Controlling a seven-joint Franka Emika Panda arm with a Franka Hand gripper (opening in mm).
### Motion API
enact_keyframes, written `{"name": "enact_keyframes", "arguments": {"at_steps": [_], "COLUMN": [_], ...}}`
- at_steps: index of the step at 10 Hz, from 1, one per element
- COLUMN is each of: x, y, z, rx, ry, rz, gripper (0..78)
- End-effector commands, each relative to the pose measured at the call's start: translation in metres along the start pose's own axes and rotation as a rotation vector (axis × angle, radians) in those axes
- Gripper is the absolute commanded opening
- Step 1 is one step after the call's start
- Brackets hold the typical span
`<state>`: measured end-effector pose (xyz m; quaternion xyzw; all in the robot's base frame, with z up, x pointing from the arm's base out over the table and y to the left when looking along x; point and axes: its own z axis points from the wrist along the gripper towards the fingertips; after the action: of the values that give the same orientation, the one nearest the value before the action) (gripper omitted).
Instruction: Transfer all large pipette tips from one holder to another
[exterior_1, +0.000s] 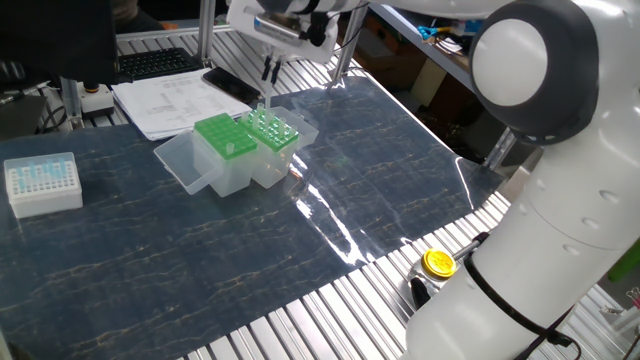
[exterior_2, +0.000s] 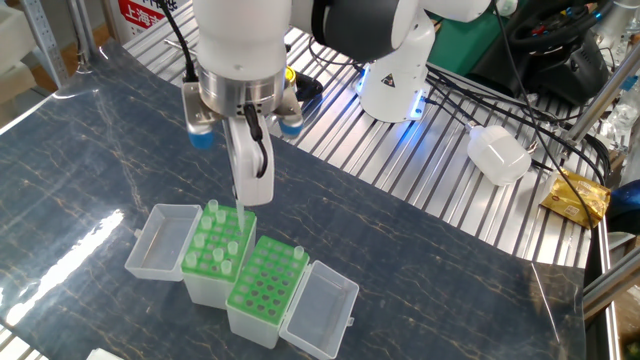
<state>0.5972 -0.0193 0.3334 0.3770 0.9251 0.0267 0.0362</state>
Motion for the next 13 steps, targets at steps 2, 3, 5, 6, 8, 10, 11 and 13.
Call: {"name": "enact_keyframes", "arguments": {"at_steps": [2, 3, 5, 6, 8, 10, 11, 13], "x": [0.001, 0.001, 0.005, 0.008, 0.014, 0.021, 0.024, 0.029], "y": [0.005, 0.006, 0.008, 0.009, 0.012, 0.018, 0.02, 0.027], "z": [-0.012, -0.015, -0.02, -0.021, -0.024, -0.025, -0.025, -0.024], "rx": [0.01, 0.008, 0.008, 0.005, -0.002, -0.003, -0.004, -0.009], "ry": [0.011, 0.016, 0.023, 0.027, 0.036, 0.039, 0.041, 0.046], "rz": [0.013, 0.019, 0.028, 0.036, 0.054, 0.076, 0.085, 0.103], "gripper": [1.1, 1.1, 1.1, 1.1, 1.1, 1.1, 1.1, 1.1]}}
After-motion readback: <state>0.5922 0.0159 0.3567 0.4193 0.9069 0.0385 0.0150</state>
